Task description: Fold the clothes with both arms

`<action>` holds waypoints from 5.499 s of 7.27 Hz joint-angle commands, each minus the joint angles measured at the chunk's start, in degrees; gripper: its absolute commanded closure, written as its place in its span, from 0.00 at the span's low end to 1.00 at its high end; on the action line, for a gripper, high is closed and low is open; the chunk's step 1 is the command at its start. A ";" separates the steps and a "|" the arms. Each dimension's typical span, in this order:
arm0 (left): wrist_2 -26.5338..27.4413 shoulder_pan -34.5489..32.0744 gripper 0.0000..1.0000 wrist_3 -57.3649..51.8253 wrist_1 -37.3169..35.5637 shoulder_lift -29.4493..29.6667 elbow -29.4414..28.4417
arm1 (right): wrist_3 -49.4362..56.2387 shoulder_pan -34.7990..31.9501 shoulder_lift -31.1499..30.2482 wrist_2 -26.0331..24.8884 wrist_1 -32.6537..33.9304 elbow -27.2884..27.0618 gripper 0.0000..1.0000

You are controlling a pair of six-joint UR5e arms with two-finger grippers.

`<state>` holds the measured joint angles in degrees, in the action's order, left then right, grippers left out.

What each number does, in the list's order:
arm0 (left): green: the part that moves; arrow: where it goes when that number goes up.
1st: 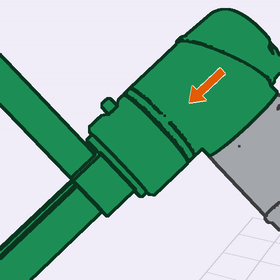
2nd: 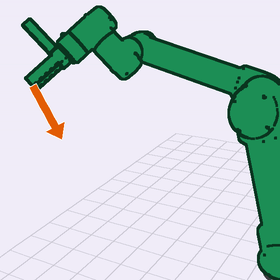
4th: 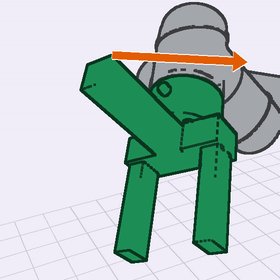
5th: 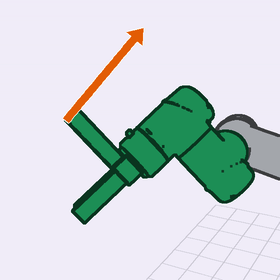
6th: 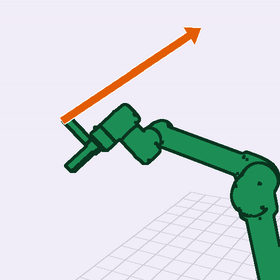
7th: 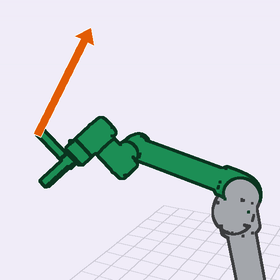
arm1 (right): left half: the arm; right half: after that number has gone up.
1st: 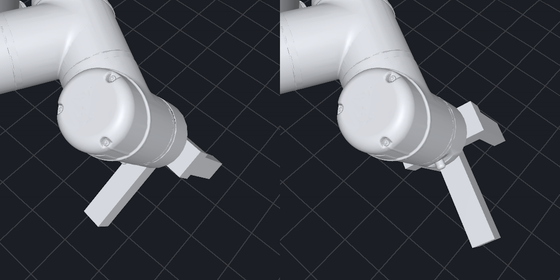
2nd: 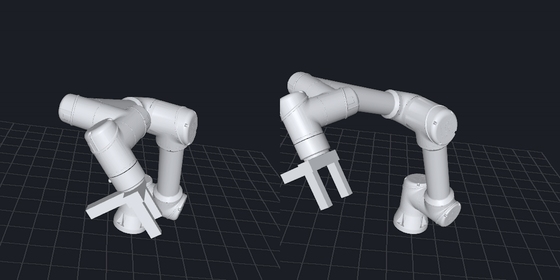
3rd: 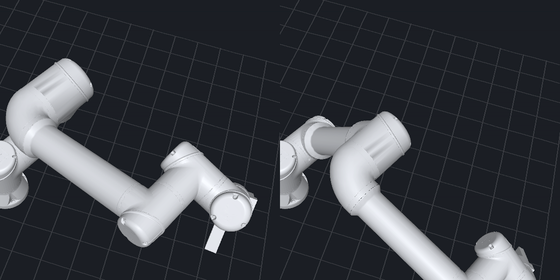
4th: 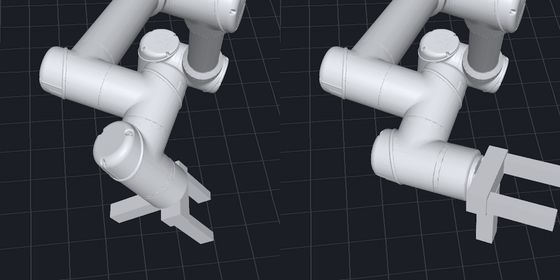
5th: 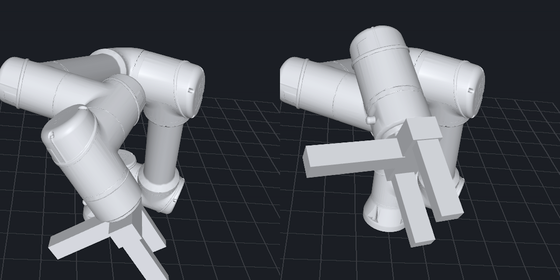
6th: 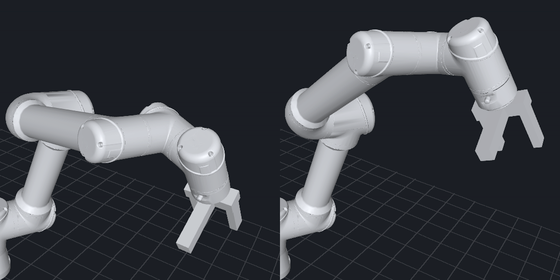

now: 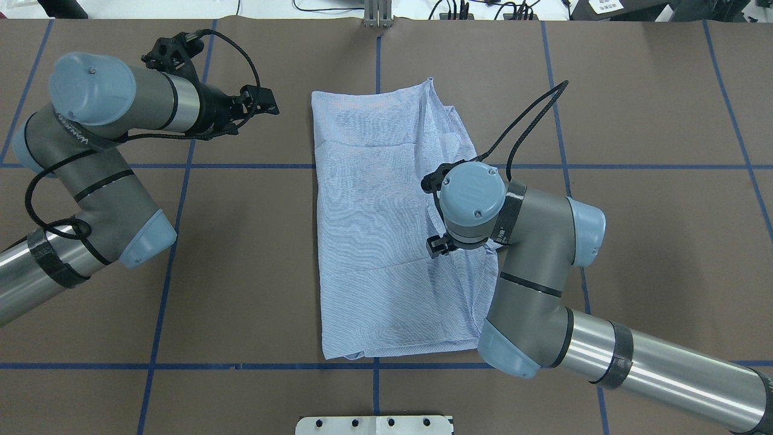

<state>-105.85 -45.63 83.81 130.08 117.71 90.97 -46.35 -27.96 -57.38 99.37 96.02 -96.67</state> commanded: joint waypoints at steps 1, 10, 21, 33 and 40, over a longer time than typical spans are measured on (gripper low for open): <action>0.03 0.02 0.00 0.04 -0.01 0.06 0.09 | 3.01 -2.26 -1.67 0.29 0.48 -0.19 0.00; -1.02 1.24 0.00 2.65 -3.61 0.68 4.56 | 9.55 -10.18 -9.59 11.69 -0.22 -11.59 0.00; 17.17 37.70 0.01 29.65 -9.48 -8.03 16.88 | -15.52 -8.69 -13.64 22.27 -18.24 -19.96 0.00; 17.00 36.14 0.42 29.66 -12.13 -5.74 15.30 | -15.61 -8.87 -13.72 22.44 -18.07 -20.14 0.00; 16.91 35.18 1.00 29.57 -12.31 -5.48 17.30 | -18.84 -8.78 -14.25 22.45 -18.15 -20.32 0.00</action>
<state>-88.85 -10.02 113.44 117.81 112.12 107.17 -62.67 -36.88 -71.51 122.38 77.94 -116.86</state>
